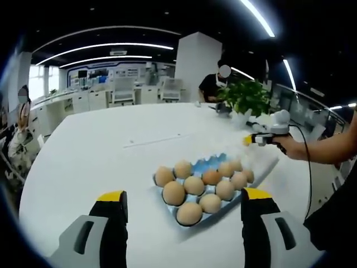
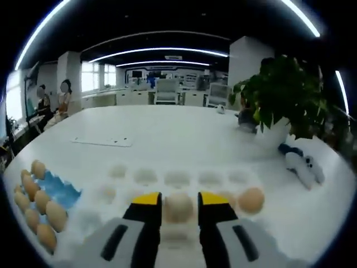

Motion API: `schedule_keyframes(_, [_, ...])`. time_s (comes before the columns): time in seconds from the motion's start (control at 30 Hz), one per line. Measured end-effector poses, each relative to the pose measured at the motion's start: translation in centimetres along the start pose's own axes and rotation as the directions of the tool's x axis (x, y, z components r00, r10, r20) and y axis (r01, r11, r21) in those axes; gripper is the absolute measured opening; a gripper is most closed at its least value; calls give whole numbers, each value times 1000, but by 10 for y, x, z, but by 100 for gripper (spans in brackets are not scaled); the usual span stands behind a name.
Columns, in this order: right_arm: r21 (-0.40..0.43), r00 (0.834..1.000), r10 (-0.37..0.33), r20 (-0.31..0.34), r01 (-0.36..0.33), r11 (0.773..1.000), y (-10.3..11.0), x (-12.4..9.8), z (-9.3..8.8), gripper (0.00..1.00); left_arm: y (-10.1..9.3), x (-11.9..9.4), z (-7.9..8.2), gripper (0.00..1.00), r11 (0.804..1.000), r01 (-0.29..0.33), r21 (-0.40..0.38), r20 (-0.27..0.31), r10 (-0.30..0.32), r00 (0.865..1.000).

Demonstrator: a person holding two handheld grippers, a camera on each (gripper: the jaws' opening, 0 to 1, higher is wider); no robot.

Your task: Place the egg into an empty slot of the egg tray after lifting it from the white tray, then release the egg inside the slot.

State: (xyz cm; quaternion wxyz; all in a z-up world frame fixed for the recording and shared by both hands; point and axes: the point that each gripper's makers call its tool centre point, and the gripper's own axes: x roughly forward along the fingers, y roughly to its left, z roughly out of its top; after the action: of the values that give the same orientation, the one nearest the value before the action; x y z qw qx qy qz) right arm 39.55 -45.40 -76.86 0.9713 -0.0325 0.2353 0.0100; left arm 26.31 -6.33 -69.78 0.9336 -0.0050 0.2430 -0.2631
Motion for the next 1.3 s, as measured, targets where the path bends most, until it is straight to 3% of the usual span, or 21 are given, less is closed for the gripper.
schedule_keyframes(0.03, [15,1000,11,20,-12,1000,2,2,3,27,0,0,0,84,1000,-4,-1,0,4,1000])
schedule_keyframes(0.17, [-81,997,52,-55,-56,995,12,13,-11,26,-2,2,1,84,1000,-11,-1,1,11,1000])
schedule_keyframes(0.2, [-57,999,41,-18,-42,998,9,12,-5,26,-3,2,1,84,1000,-11,-1,0,11,1000])
schedule_keyframes(0.37, [1,998,60,-18,-60,998,6,10,-5,25,-6,5,2,84,1000,-11,-2,-1,11,1000])
schedule_keyframes(0.47, [-16,998,62,-22,-62,998,9,6,-1,25,-8,7,2,84,1000,-5,7,-4,5,1000])
schedule_keyframes(0.7, [36,995,88,46,-90,995,17,-7,24,25,-9,7,4,84,1000,-2,7,4,2,1000])
schedule_keyframes(0.8, [75,988,135,75,-140,987,34,-11,33,25,-7,7,3,84,1000,-1,8,-1,1,1000])
schedule_keyframes(0.97, [63,965,250,75,-255,965,84,-16,39,25,-5,6,3,84,1000,1,7,0,-1,1000])
schedule_keyframes(1.1, [38,932,354,82,-358,933,133,-20,46,25,-3,6,2,84,1000,0,8,-2,0,1000])
schedule_keyframes(1.3, [1,895,440,77,-442,897,182,-22,50,25,-1,4,1,84,1000,-8,2,0,8,1000])
